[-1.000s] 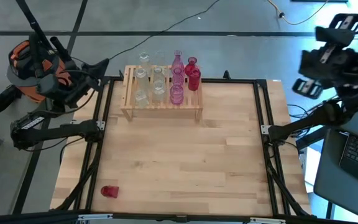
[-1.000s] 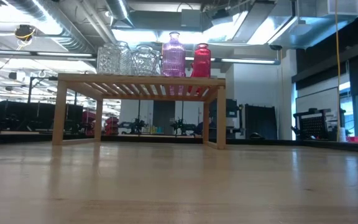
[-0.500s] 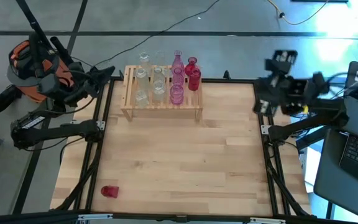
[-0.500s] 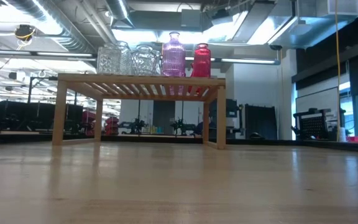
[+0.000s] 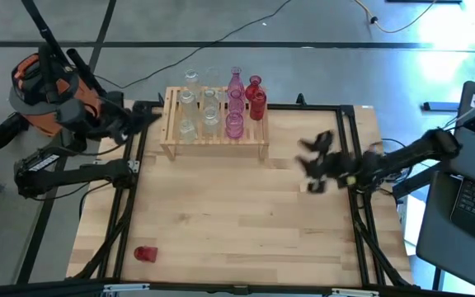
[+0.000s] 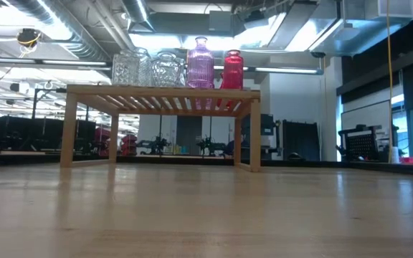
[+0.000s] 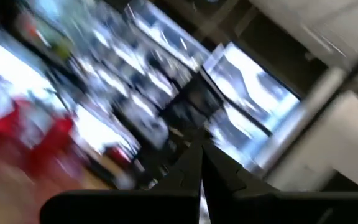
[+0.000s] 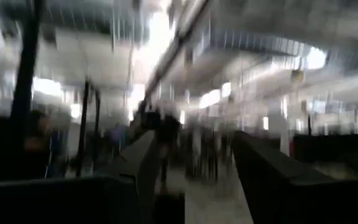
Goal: Sort vases onto shelf
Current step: Put the red vase on the shelf aligned with the other red vases
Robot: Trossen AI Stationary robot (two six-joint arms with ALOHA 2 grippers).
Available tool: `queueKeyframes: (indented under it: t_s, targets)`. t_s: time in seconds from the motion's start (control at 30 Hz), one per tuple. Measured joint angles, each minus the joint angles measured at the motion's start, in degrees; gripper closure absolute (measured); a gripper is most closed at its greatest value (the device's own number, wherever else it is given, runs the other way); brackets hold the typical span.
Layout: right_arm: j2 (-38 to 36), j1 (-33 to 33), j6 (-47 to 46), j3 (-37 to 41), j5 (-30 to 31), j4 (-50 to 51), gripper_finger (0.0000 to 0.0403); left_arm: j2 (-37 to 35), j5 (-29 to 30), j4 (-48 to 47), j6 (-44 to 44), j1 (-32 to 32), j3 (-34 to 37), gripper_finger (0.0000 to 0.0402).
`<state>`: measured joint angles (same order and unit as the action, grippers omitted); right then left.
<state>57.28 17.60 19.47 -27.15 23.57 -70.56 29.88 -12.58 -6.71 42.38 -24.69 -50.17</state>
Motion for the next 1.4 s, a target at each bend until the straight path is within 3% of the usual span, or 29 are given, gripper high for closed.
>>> queueKeyframes:
  t_s: [0.1, 0.2, 0.4, 0.57, 0.77, 1.03, 1.27, 1.4]
  targets:
    - [4.2, 4.2, -4.2, 2.1, 5.2, 6.2, 0.0230, -0.1, -11.6, -3.5, 4.1, 0.1, 0.0, 0.0401]
    - [8.3, 6.7, -8.1, 1.8, 5.6, 9.5, 0.0230, -0.1, -23.3, -9.8, 9.6, 1.2, 0.0, 0.0401]
    - [19.5, 7.2, -16.4, 0.8, 5.4, 10.9, 0.0230, -0.4, -35.0, -32.8, 19.7, 7.1, 0.0, 0.0401]
    - [26.5, 7.1, -18.0, -2.8, 5.4, 11.1, 0.0230, -0.6, -36.0, -55.3, 27.7, 14.9, 0.0, 0.0401]
    - [30.7, 7.1, -17.7, -7.8, 5.4, 11.0, 0.0230, -0.6, -29.8, -73.6, 34.8, 23.1, 0.0, 0.0401]
    - [31.1, 7.1, -14.3, -9.8, 6.9, 11.7, 0.0230, 5.4, -27.6, -72.2, 34.8, 31.3, 3.5, 0.0401]
    - [31.1, 7.1, -14.4, -9.8, 7.5, 11.9, 0.0230, 16.9, -30.4, -67.5, 32.3, 43.7, 8.6, 0.0401]
    - [31.1, 7.1, -15.0, -9.8, 7.4, 11.9, 0.0230, 21.9, -35.4, -68.2, 38.6, 51.2, 10.7, 0.0401]
